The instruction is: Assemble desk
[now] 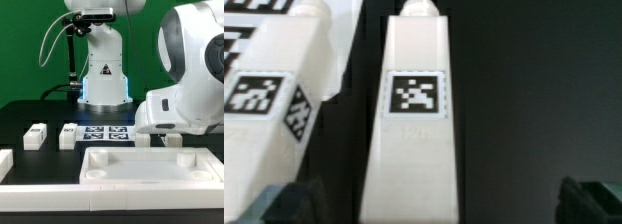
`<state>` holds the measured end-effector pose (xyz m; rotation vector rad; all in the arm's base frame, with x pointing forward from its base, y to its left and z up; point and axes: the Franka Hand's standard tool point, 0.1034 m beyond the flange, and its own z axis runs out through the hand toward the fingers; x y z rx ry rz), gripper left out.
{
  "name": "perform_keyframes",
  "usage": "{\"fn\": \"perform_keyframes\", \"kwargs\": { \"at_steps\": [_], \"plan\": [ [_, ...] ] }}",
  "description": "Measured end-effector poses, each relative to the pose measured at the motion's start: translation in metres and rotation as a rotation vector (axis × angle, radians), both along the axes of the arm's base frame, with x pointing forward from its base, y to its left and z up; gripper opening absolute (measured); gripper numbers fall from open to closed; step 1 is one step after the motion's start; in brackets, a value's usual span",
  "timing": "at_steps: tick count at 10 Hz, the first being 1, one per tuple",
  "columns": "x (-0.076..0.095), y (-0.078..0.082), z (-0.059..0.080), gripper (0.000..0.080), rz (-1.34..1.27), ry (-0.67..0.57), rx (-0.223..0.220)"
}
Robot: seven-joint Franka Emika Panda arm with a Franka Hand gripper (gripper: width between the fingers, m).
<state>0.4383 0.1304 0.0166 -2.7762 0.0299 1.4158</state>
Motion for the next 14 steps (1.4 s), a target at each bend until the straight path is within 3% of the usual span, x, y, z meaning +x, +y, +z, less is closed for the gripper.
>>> {"fn": "perform_keyframes", "kwargs": {
  "at_steps": [2, 4, 5, 6, 11, 12, 14],
  "plan": [
    [-0.003, -0.001, -0.002, 0.0625, -0.001, 0.005, -0.001],
    [-0.003, -0.001, -0.002, 0.0357, -0.001, 0.005, -0.001],
    [-0.003, -0.001, -0.002, 0.0357, -0.001, 0.005, -0.001],
    [-0.003, -0.001, -0.002, 0.0285, -0.002, 0.006, -0.001],
    [-0.002, -0.001, 0.003, 0.0285, 0.004, 0.012, 0.006],
    [0.016, -0.002, 0.034, 0.0285, 0.024, 0.008, 0.034],
    [0.045, -0.014, 0.084, 0.0285, 0.017, -0.020, 0.062]
  ]
}}
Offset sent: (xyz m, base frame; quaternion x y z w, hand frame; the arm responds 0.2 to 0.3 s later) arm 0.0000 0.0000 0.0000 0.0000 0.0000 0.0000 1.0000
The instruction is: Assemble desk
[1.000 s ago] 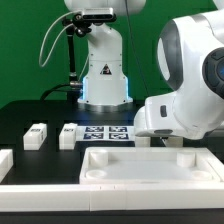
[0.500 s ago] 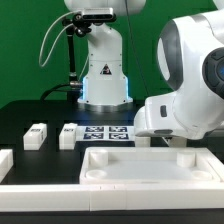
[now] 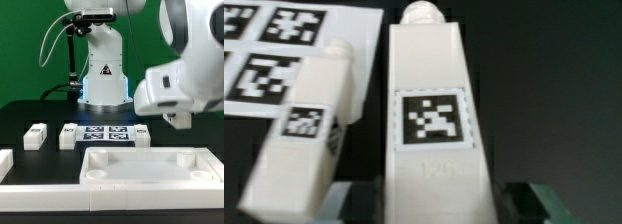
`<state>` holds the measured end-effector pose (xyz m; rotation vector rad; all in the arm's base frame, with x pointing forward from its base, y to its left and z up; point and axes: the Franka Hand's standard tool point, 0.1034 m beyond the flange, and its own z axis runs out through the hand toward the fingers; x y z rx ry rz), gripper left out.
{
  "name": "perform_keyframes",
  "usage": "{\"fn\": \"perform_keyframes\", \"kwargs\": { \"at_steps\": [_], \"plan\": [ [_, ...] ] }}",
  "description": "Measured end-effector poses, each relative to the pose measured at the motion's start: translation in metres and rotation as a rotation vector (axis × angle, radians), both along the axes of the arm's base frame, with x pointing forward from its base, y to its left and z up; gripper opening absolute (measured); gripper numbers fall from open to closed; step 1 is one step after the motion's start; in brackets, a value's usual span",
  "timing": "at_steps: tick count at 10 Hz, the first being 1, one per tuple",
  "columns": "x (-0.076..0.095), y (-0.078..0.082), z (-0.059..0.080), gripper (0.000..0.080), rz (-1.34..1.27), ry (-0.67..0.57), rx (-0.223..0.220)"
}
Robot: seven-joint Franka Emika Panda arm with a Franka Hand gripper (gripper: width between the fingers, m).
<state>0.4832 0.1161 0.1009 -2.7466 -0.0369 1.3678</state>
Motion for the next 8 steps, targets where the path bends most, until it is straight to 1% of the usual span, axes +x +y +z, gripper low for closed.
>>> {"fn": "perform_keyframes", "kwargs": {
  "at_steps": [1, 2, 3, 4, 5, 6, 7, 8],
  "plan": [
    [0.016, -0.008, 0.018, 0.0287, -0.023, -0.012, 0.005],
    [0.017, -0.010, 0.021, 0.0287, -0.024, 0.013, 0.001],
    [0.024, -0.007, 0.014, 0.0287, -0.028, -0.040, 0.007],
    [0.034, -0.005, 0.013, 0.0287, -0.041, -0.146, 0.009],
    [0.034, -0.005, 0.016, 0.0287, -0.050, -0.223, 0.005],
    [0.033, -0.004, 0.018, 0.0287, -0.045, -0.263, 0.008],
    [0.055, -0.003, 0.042, 0.0287, -0.010, -0.344, 0.043],
    [0.077, -0.007, 0.072, 0.0287, 0.012, -0.419, 0.074]
  ]
}}
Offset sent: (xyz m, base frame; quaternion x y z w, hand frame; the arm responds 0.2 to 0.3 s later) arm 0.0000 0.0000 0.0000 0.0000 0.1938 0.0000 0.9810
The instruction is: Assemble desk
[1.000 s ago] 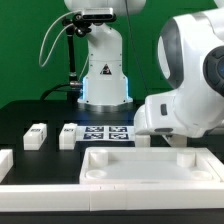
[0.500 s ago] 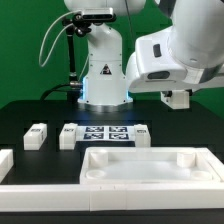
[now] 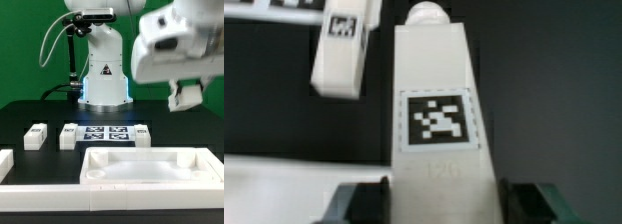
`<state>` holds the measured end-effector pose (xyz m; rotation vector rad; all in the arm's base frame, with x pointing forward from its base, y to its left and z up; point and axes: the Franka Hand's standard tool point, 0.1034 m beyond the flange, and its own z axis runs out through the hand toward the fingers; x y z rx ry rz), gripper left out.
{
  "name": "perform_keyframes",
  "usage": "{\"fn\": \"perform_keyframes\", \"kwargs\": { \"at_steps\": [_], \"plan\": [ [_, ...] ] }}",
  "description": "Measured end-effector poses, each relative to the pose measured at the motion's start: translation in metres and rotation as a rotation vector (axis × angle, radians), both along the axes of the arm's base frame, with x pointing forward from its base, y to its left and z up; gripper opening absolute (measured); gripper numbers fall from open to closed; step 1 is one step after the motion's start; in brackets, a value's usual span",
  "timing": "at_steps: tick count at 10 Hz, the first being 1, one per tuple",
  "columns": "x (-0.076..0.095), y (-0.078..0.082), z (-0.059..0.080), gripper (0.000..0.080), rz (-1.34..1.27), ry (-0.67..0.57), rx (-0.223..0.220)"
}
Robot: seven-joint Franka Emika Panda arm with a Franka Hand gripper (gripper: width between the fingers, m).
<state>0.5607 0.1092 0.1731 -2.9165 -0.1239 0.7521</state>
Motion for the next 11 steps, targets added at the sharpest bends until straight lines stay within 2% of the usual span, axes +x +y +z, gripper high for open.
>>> {"fn": "perform_keyframes", "kwargs": {
  "at_steps": [1, 2, 3, 4, 6, 7, 8, 9, 10, 11],
  "plan": [
    [0.020, -0.001, 0.019, 0.0287, 0.007, -0.085, 0.011],
    [0.027, 0.001, 0.023, 0.0287, -0.001, -0.155, 0.014],
    [0.028, 0.000, 0.018, 0.0287, -0.016, -0.250, 0.011],
    [0.023, -0.001, 0.017, 0.0287, -0.020, -0.282, 0.008],
    [0.037, -0.003, 0.016, 0.0287, -0.043, -0.467, 0.010],
    [0.046, -0.006, 0.008, 0.0287, -0.024, -0.570, 0.016],
    [0.061, -0.009, 0.008, 0.0287, -0.001, -0.655, 0.024],
    [0.079, -0.010, 0.016, 0.0287, 0.023, -0.758, 0.030],
    [0.094, -0.005, 0.027, 0.0287, 0.014, -0.906, 0.034],
    [0.091, -0.006, 0.023, 0.0287, 0.007, -0.971, 0.034]
  ]
}}
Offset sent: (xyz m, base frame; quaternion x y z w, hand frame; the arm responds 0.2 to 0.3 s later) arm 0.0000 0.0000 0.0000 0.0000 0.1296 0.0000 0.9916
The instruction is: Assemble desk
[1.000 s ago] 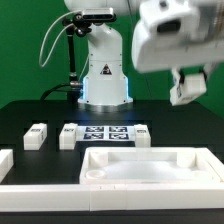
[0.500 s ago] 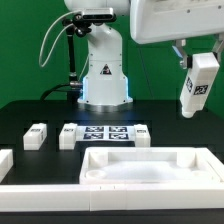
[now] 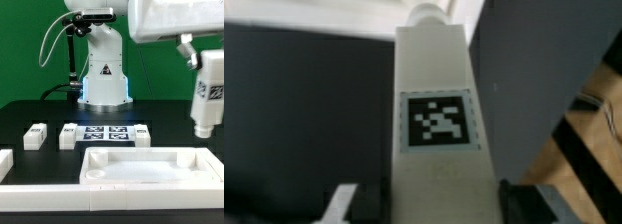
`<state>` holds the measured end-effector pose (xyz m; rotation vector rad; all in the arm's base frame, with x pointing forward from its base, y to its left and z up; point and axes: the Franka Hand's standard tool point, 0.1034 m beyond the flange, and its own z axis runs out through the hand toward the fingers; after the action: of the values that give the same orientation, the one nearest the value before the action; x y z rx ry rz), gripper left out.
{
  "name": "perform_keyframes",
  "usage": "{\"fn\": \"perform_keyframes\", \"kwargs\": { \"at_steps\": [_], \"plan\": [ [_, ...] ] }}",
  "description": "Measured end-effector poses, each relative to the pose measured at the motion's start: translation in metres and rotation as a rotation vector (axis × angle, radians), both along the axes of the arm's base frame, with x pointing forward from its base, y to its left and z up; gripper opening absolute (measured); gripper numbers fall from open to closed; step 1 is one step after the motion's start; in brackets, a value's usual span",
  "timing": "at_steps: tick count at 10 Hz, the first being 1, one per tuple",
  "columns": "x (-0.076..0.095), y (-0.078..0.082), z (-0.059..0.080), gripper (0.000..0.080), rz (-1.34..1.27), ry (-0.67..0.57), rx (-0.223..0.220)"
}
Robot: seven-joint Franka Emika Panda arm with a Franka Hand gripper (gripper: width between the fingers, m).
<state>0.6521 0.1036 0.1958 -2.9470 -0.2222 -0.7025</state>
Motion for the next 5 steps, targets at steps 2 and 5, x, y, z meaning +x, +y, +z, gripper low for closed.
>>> {"fn": "perform_keyframes", "kwargs": {
  "at_steps": [2, 5],
  "plan": [
    [0.003, -0.005, 0.001, 0.0287, -0.017, -0.139, 0.001],
    [-0.017, -0.003, -0.025, 0.0287, -0.018, -0.180, -0.006]
  ]
}}
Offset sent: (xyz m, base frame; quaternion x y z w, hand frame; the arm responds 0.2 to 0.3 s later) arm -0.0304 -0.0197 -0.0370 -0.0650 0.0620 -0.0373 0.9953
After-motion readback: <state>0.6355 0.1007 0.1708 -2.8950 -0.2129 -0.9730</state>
